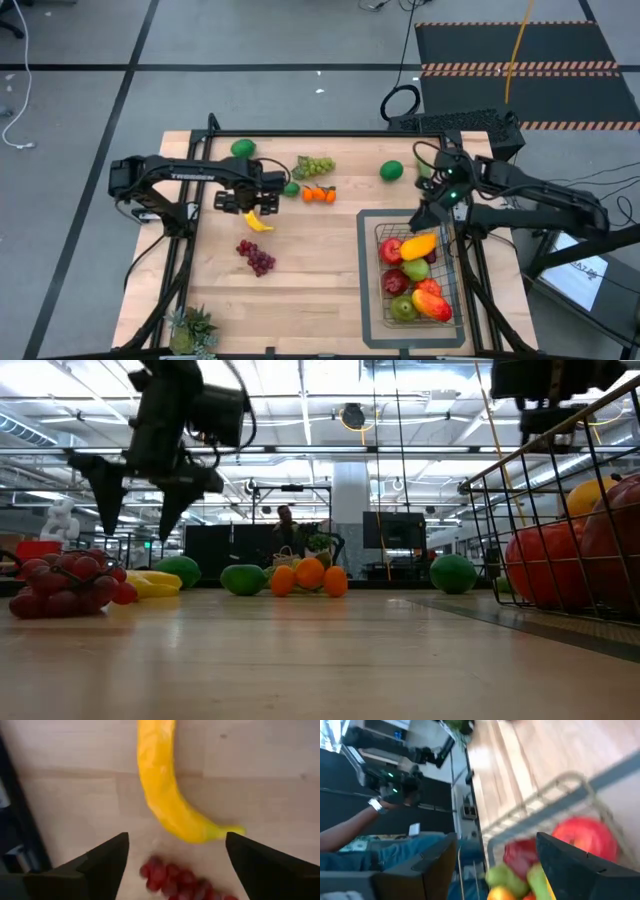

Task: Build produce basket
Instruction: Put the yellow banana into the wire basket

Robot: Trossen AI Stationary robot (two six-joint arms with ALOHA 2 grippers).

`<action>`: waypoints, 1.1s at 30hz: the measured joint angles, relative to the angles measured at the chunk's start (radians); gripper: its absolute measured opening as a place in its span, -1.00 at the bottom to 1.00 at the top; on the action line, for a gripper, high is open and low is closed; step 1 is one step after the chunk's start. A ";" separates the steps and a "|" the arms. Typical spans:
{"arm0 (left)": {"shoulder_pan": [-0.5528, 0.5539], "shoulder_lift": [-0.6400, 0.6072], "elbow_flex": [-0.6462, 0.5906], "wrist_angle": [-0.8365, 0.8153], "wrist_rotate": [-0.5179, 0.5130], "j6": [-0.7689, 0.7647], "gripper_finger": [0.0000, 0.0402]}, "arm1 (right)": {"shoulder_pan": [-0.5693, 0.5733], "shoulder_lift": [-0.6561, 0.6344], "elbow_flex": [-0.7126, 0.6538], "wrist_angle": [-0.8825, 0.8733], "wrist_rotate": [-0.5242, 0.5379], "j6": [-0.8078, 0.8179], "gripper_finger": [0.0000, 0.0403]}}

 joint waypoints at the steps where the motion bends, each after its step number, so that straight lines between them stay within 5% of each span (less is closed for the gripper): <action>1: 0.009 0.000 -0.021 0.023 0.000 -0.002 0.69 | -0.007 0.013 0.000 0.031 0.000 -0.002 0.30; 7: 0.048 0.000 -0.134 0.146 -0.009 0.003 0.68 | -0.032 0.075 0.000 0.185 0.000 0.079 0.27; 19: 0.071 0.000 -0.279 0.392 -0.053 0.113 0.19 | -0.033 0.071 0.000 0.574 0.119 0.352 0.27; 28: 0.067 -0.001 -0.317 0.468 -0.075 0.301 -0.24 | 0.056 0.071 0.000 0.986 0.494 0.525 0.27; 33: 0.061 -0.021 -0.288 0.474 -0.075 0.440 -0.36 | 0.134 0.071 0.000 1.032 0.647 0.508 0.27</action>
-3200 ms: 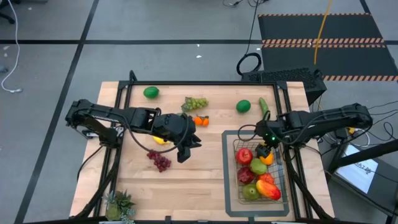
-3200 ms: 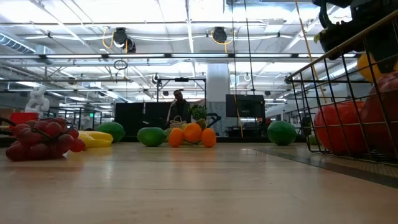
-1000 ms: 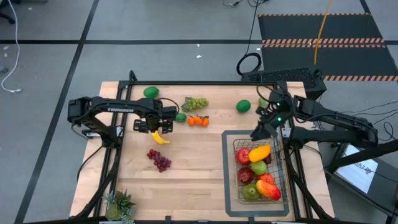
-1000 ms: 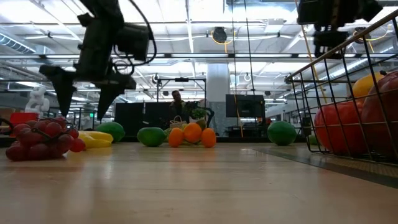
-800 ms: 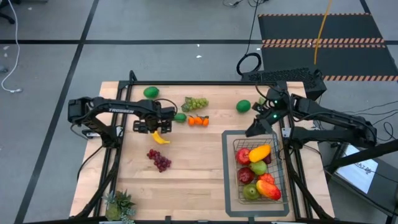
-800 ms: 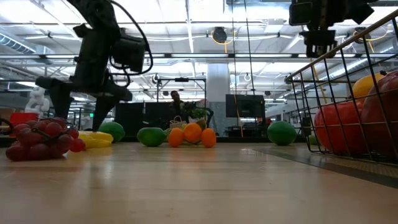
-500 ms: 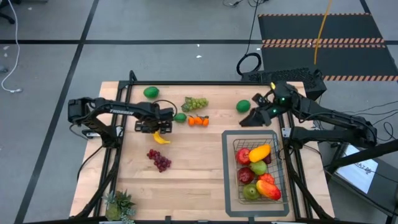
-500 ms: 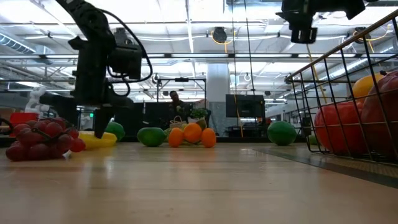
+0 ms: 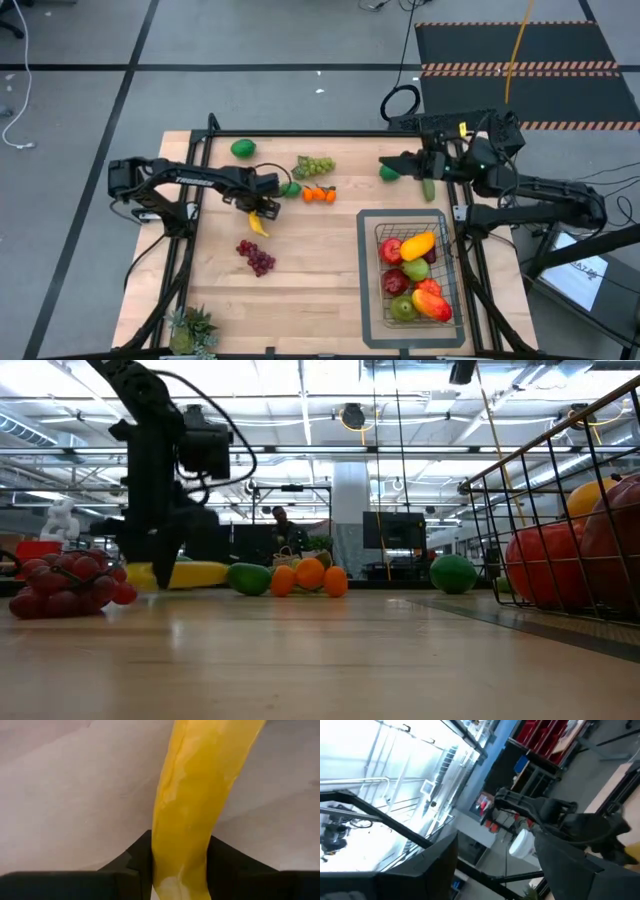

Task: Build produce basket
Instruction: Put the yellow banana into the wire basket

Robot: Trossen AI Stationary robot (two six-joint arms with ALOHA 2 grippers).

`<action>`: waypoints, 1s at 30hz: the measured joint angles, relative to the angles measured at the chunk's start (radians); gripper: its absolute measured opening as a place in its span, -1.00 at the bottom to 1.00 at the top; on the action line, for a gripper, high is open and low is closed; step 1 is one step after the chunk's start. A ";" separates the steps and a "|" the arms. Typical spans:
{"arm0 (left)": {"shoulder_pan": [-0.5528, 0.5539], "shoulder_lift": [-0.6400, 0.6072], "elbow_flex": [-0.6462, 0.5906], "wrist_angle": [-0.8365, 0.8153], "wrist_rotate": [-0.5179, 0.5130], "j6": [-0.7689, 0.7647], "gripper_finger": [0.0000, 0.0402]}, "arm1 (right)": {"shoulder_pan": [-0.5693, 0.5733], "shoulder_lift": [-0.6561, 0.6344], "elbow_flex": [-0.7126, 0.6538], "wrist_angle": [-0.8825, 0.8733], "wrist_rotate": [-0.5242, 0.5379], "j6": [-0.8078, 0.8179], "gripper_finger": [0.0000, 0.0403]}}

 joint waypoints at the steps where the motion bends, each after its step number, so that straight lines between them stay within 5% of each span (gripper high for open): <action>1: -0.002 -0.011 0.008 -0.003 0.002 0.022 -0.35 | 0.016 0.000 0.000 -0.005 0.020 -0.009 0.27; 9: -0.053 -0.140 0.131 -0.019 0.042 0.107 -0.14 | 0.170 0.058 0.000 -0.011 0.215 -0.043 0.27; 17: -0.148 -0.227 0.291 -0.020 -0.010 0.216 -0.27 | 0.327 0.188 0.099 -0.029 0.372 -0.227 0.27; 30: -0.282 -0.226 0.430 0.056 -0.040 0.288 -0.25 | 0.374 0.396 0.422 -0.330 0.355 -0.623 0.27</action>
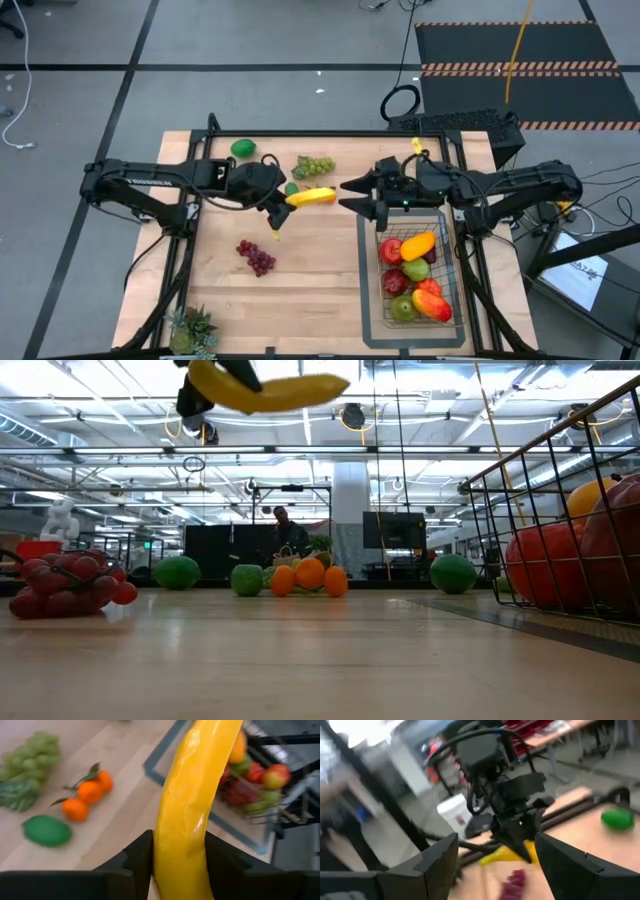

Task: Build produce basket
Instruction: Put the yellow banana into the wire basket

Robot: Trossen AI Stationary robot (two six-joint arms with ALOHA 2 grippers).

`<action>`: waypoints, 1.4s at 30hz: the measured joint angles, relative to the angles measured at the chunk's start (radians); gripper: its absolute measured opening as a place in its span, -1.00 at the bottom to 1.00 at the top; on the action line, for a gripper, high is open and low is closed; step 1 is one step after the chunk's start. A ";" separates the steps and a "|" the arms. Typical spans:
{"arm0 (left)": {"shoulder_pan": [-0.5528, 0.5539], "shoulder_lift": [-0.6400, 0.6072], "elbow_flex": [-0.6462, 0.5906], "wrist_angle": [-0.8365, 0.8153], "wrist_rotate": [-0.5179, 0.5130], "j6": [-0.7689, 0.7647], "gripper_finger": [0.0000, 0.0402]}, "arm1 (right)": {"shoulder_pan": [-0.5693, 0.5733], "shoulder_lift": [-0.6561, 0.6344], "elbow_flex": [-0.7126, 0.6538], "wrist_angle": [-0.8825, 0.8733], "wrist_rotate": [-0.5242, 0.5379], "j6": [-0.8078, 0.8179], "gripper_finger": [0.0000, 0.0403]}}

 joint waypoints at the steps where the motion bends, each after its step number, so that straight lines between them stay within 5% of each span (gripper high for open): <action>1: -0.011 0.000 0.003 0.011 0.000 0.000 -0.27 | 0.006 0.006 0.019 -0.015 -0.007 -0.070 0.27; 5: -0.056 0.001 0.005 0.100 0.000 -0.008 -0.29 | 0.020 0.009 0.061 -0.073 -0.010 -0.247 0.27; 22: -0.131 0.030 0.005 0.278 -0.096 -0.041 -0.26 | -0.010 0.004 0.065 -0.307 -0.010 -0.278 0.63; 32: -0.131 0.095 0.004 0.357 -0.122 -0.052 -0.26 | -0.098 0.010 0.063 -0.348 -0.162 -0.253 0.47; 42: -0.132 0.137 0.003 0.452 -0.137 -0.065 -0.26 | -0.115 0.008 0.062 -0.407 -0.193 -0.199 0.13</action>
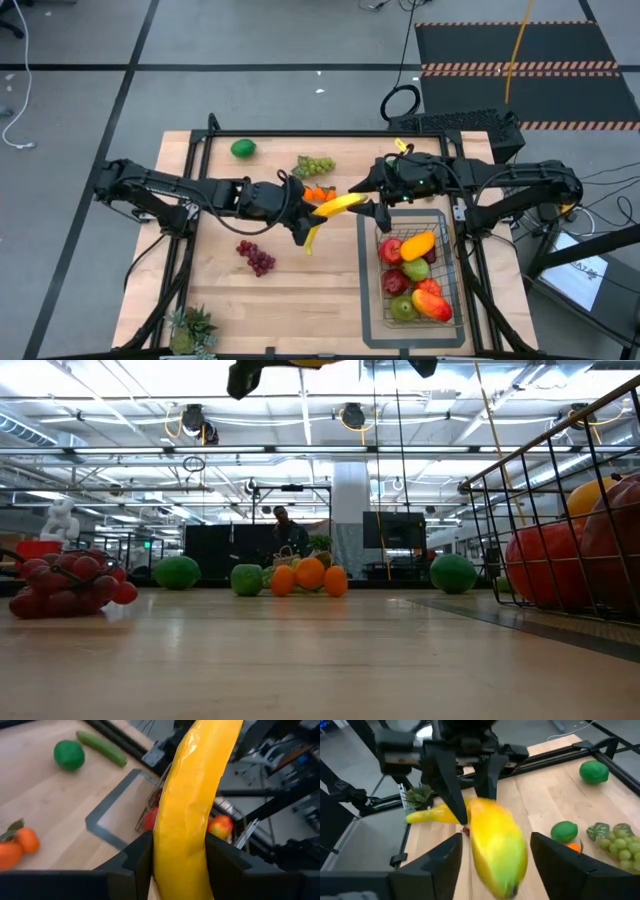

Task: Build produce basket
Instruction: Put the yellow banana into the wire basket

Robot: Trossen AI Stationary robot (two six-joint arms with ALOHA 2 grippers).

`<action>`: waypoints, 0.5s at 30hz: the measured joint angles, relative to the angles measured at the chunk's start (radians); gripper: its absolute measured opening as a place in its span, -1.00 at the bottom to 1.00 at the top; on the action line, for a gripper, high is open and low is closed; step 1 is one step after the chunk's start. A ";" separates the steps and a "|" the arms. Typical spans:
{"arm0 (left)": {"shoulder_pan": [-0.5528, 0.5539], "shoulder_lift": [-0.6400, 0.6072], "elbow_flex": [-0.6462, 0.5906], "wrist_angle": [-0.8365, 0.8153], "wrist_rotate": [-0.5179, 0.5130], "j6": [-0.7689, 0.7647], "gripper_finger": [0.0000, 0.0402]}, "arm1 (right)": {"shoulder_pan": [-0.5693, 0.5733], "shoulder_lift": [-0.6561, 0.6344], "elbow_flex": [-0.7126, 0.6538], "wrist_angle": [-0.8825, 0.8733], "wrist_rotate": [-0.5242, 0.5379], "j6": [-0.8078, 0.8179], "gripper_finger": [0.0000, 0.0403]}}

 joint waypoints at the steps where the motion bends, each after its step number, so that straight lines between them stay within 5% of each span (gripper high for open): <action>1: 0.000 0.000 0.000 0.009 0.000 -0.001 -0.26 | 0.000 -0.001 0.000 -0.003 0.000 0.003 0.09; 11: 0.000 0.000 0.001 0.006 0.010 0.023 -0.24 | 0.001 -0.002 0.000 -0.002 -0.003 0.048 -0.26; 15: 0.000 0.000 0.001 0.007 0.017 0.022 -0.06 | 0.001 -0.002 0.000 -0.001 -0.003 0.063 -0.32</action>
